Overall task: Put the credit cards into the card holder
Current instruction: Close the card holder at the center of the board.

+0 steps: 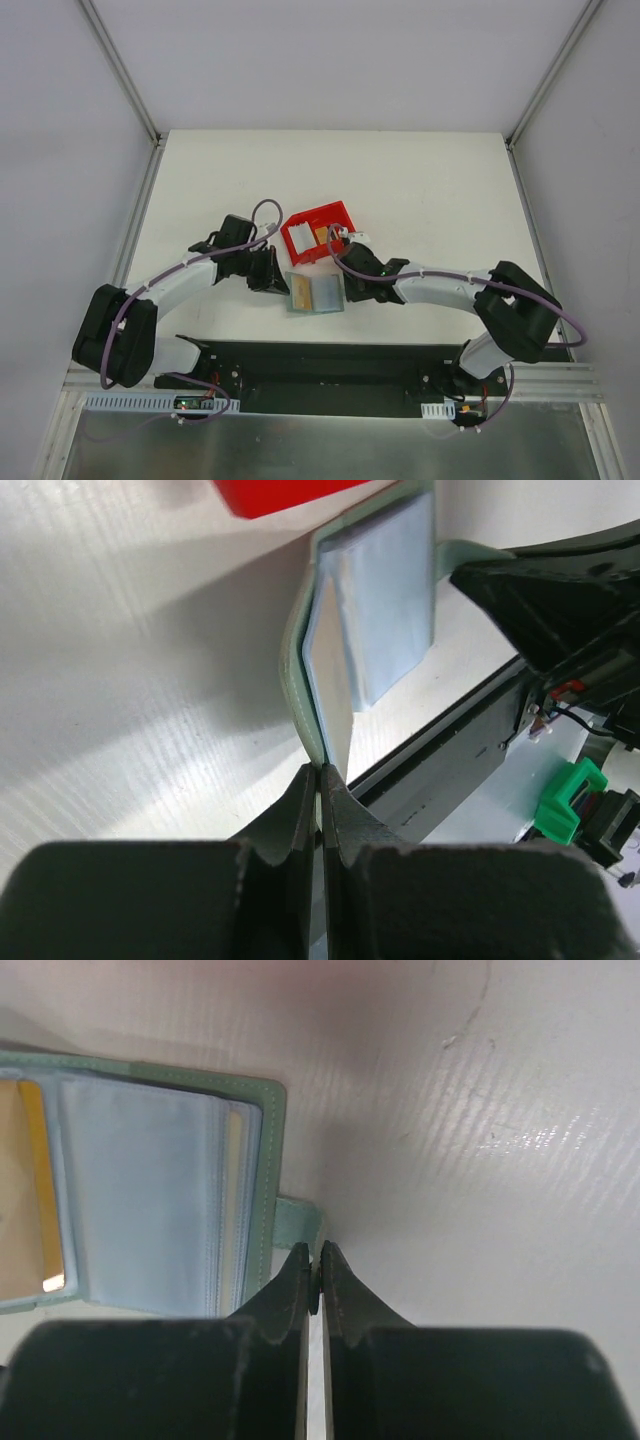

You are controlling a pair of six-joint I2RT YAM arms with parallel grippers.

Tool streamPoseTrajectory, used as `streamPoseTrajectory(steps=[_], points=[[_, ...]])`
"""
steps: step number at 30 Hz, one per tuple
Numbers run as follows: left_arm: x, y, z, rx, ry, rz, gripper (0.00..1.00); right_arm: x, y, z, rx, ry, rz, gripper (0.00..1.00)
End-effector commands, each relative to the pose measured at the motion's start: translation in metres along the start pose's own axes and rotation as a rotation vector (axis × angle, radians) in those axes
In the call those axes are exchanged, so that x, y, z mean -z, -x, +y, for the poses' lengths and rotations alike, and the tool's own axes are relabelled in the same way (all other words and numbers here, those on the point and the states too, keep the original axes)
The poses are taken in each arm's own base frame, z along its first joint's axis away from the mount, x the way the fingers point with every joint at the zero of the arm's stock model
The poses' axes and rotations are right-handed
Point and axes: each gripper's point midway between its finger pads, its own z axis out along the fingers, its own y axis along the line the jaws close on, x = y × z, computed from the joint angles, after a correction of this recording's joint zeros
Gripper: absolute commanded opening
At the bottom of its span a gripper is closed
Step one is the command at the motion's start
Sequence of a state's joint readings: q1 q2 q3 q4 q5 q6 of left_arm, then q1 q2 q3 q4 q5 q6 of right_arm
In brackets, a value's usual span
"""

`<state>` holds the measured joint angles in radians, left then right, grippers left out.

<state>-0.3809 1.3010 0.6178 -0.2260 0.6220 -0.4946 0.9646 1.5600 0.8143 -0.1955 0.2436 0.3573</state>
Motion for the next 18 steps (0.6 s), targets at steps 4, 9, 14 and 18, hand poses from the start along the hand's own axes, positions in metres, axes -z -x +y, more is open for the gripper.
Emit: streamPoseTrajectory(steps=[4, 9, 14, 18], points=[[0.008, -0.002, -0.006, -0.084, 0.096, 0.062, 0.00, 0.008, 0.009, 0.031, -0.025, 0.171, -0.044, 0.00], [0.001, -0.007, -0.018, -0.120, 0.136, 0.130, 0.00, 0.010, 0.006, 0.045, -0.034, 0.234, -0.038, 0.00], [-0.012, -0.004, -0.043, -0.143, 0.134, 0.150, 0.00, 0.012, 0.000, 0.051, -0.024, 0.247, -0.039, 0.00], [-0.021, 0.004, -0.057, -0.137, 0.138, 0.151, 0.00, 0.013, -0.004, 0.047, -0.030, 0.240, -0.039, 0.00]])
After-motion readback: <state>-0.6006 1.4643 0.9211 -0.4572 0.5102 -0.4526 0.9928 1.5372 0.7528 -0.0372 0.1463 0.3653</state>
